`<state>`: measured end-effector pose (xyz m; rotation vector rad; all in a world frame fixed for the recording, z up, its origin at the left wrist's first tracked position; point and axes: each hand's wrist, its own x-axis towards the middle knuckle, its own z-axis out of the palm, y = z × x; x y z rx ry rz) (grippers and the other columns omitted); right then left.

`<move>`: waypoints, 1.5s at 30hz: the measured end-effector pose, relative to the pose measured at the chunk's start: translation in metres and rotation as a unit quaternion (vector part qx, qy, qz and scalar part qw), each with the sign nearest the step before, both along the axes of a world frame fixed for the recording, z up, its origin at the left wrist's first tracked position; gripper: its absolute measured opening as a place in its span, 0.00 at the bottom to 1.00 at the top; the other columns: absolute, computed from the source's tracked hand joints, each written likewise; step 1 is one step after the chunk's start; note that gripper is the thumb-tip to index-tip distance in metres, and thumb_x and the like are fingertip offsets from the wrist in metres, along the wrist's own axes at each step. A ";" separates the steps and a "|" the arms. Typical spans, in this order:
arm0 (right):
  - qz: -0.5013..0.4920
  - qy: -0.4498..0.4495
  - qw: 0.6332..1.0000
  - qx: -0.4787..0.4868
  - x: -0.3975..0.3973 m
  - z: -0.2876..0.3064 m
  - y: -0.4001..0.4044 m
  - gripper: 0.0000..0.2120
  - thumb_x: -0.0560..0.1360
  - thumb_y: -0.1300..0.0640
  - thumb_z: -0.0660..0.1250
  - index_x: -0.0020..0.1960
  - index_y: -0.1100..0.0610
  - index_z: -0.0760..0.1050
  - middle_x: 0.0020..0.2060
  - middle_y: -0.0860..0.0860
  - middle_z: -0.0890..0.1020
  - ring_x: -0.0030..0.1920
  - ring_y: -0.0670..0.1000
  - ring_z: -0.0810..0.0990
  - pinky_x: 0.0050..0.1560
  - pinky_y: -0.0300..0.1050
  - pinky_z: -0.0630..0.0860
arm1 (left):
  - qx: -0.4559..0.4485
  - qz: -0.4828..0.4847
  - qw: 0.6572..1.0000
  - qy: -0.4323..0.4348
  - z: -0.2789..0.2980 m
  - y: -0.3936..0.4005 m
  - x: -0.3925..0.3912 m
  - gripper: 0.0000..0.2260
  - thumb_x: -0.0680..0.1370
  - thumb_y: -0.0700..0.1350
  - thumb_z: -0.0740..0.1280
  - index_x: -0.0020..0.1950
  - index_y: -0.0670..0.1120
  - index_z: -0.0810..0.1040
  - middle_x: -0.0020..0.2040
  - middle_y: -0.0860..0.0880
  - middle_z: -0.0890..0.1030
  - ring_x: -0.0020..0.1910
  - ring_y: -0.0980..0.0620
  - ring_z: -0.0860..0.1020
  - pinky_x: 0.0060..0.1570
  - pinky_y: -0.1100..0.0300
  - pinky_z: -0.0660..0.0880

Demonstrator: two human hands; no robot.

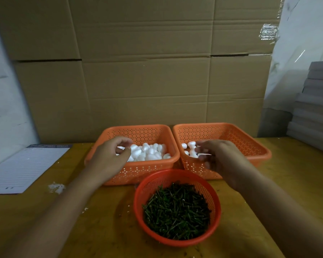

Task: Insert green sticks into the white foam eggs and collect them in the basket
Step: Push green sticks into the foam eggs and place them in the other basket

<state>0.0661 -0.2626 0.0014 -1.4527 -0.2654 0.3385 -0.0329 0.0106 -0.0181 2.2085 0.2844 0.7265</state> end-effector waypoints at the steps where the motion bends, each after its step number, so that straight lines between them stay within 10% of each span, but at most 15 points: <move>1: 0.037 -0.025 0.998 -0.043 -0.005 0.001 0.001 0.08 0.79 0.60 0.67 0.55 0.60 0.81 0.39 0.51 0.86 0.34 0.46 0.81 0.30 0.38 0.73 | 0.011 -0.001 1.000 0.004 -0.001 0.002 0.002 0.07 0.77 0.49 0.67 0.48 0.63 0.78 0.49 0.66 0.81 0.48 0.64 0.80 0.51 0.55 0.78; 5: 0.173 -0.127 0.954 -0.211 -0.022 -0.001 0.010 0.06 0.78 0.59 0.69 0.54 0.54 0.82 0.45 0.51 0.86 0.41 0.45 0.83 0.39 0.38 0.80 | 0.051 0.001 0.998 0.040 -0.001 0.006 0.010 0.09 0.79 0.46 0.68 0.52 0.62 0.77 0.52 0.63 0.79 0.48 0.61 0.80 0.44 0.63 0.74; 9: 0.285 -0.305 0.819 -0.394 -0.031 -0.006 0.014 0.16 0.76 0.46 0.71 0.64 0.45 0.78 0.55 0.41 0.82 0.55 0.41 0.80 0.56 0.40 0.78 | 0.092 -0.006 0.990 0.110 0.005 0.005 0.024 0.09 0.78 0.48 0.69 0.58 0.56 0.79 0.57 0.57 0.80 0.56 0.54 0.78 0.53 0.59 0.71; 15: 0.356 -0.364 0.709 -0.489 -0.043 -0.011 0.018 0.28 0.75 0.39 0.70 0.73 0.41 0.68 0.69 0.41 0.73 0.65 0.44 0.72 0.49 0.32 0.67 | 0.155 -0.070 0.967 0.189 0.022 0.001 0.040 0.15 0.76 0.47 0.73 0.62 0.56 0.79 0.60 0.54 0.79 0.55 0.56 0.77 0.51 0.60 0.72; 33: 0.354 -0.384 0.689 -0.502 -0.044 -0.014 0.021 0.29 0.76 0.39 0.68 0.75 0.43 0.66 0.70 0.44 0.72 0.67 0.48 0.72 0.54 0.40 0.68 | 0.281 -0.132 0.896 0.319 0.028 -0.005 0.077 0.20 0.77 0.40 0.71 0.66 0.55 0.79 0.58 0.54 0.80 0.55 0.53 0.78 0.54 0.56 0.76; 45: 0.332 -0.424 0.690 -0.484 -0.040 -0.024 0.025 0.20 0.79 0.47 0.67 0.71 0.45 0.72 0.67 0.45 0.76 0.66 0.47 0.74 0.65 0.48 0.73 | 0.191 -0.116 0.963 0.154 0.025 -0.001 0.063 0.08 0.77 0.43 0.71 0.54 0.52 0.81 0.51 0.56 0.82 0.50 0.59 0.79 0.54 0.57 0.78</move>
